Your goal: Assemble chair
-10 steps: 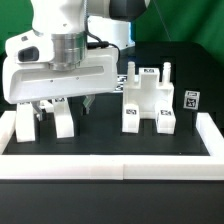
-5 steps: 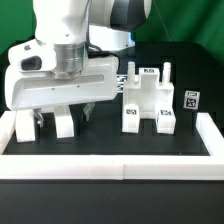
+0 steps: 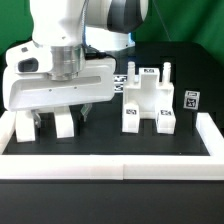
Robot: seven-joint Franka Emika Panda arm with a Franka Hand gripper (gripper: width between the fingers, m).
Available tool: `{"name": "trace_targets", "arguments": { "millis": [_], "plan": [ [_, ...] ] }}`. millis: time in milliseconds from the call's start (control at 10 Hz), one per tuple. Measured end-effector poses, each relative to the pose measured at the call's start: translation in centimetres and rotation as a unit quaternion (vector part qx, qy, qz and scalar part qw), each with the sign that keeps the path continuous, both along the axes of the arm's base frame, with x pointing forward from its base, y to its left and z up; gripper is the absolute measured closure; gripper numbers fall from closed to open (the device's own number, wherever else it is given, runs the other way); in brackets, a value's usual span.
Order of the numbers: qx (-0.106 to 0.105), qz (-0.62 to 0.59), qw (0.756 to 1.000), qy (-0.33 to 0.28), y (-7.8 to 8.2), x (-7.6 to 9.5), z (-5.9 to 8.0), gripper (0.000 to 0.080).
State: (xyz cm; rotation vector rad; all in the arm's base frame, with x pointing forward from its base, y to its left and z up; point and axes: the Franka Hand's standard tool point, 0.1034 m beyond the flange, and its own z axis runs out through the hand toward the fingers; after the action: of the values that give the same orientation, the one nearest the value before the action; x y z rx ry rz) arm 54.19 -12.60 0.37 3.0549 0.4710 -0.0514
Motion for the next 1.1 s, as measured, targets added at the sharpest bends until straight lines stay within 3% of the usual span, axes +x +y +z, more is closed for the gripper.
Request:
{"name": "trace_targets", "arguments": {
  "millis": [200, 400, 500, 600, 1100],
  "plan": [
    [0.0, 0.0, 1.0, 0.0, 0.01, -0.02, -0.01, 0.0151],
    [0.0, 0.0, 1.0, 0.001, 0.01, -0.03, -0.01, 0.0417],
    [0.001, 0.0, 1.0, 0.001, 0.11, -0.06, -0.03, 0.0417],
    [0.004, 0.001, 1.0, 0.003, 0.43, -0.09, -0.04, 0.0505],
    [0.007, -0.001, 1.0, 0.008, 0.36, -0.32, -0.02, 0.0506]
  ]
}}
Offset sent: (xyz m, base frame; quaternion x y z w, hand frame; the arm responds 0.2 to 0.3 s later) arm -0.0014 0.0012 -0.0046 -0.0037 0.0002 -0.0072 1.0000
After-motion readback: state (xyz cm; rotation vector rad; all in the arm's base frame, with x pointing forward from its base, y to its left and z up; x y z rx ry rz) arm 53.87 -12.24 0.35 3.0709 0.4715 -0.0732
